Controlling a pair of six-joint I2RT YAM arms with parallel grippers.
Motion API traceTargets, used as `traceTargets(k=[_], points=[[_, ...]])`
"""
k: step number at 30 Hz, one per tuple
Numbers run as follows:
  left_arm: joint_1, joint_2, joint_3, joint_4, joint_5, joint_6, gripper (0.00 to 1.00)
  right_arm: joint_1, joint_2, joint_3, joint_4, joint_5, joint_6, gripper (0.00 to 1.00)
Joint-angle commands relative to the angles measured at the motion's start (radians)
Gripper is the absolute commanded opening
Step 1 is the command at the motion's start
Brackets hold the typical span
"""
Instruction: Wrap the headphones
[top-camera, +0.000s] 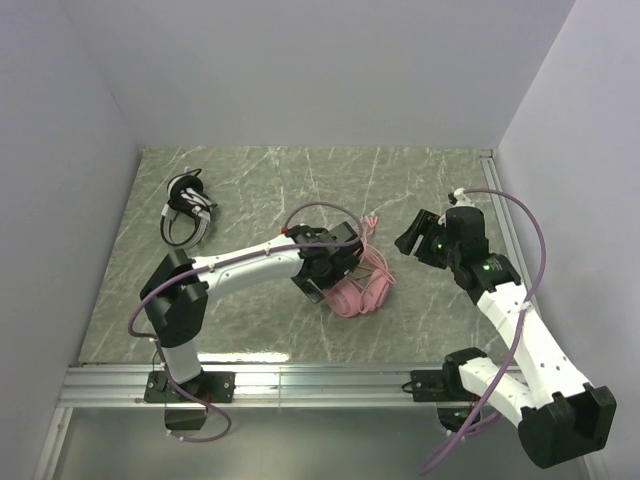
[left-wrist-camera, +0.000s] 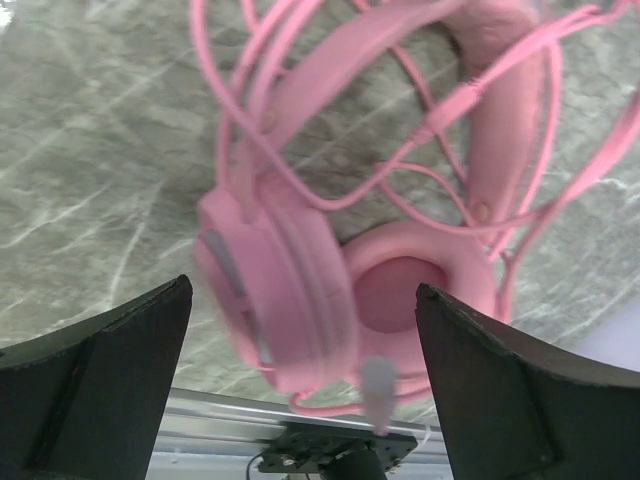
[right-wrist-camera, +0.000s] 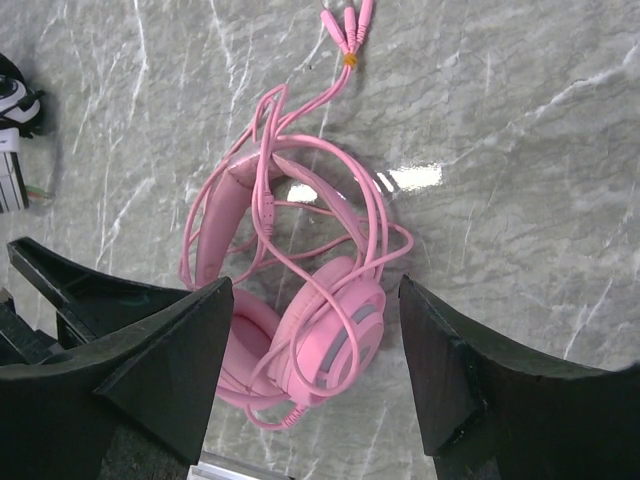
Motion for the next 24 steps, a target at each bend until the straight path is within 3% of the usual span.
traceTargets(k=[1, 7, 13, 16, 20, 24], points=[[-0.007, -0.051, -0.033, 0.017, 0.003, -0.041, 0.99, -0.010, -0.021, -0.008, 0.047, -0.012, -0.008, 0.75], [-0.007, 0.055, 0.072, -0.033, 0.026, -0.003, 0.99, -0.012, -0.027, -0.011, 0.048, -0.021, -0.005, 0.75], [-0.007, 0.061, 0.014, 0.025, 0.044, 0.002, 0.94, -0.013, -0.034, -0.013, 0.047, -0.021, -0.008, 0.75], [-0.007, 0.046, -0.037, 0.051, 0.058, 0.008, 0.83, -0.016, -0.030, -0.013, 0.044, -0.023, -0.011, 0.75], [-0.007, -0.002, -0.106, 0.100, 0.057, 0.037, 0.55, -0.016, -0.033, -0.017, 0.050, -0.023, -0.010, 0.75], [0.001, -0.031, -0.086, 0.088, 0.035, 0.138, 0.36, -0.019, -0.028, -0.019, 0.047, -0.020, -0.013, 0.75]])
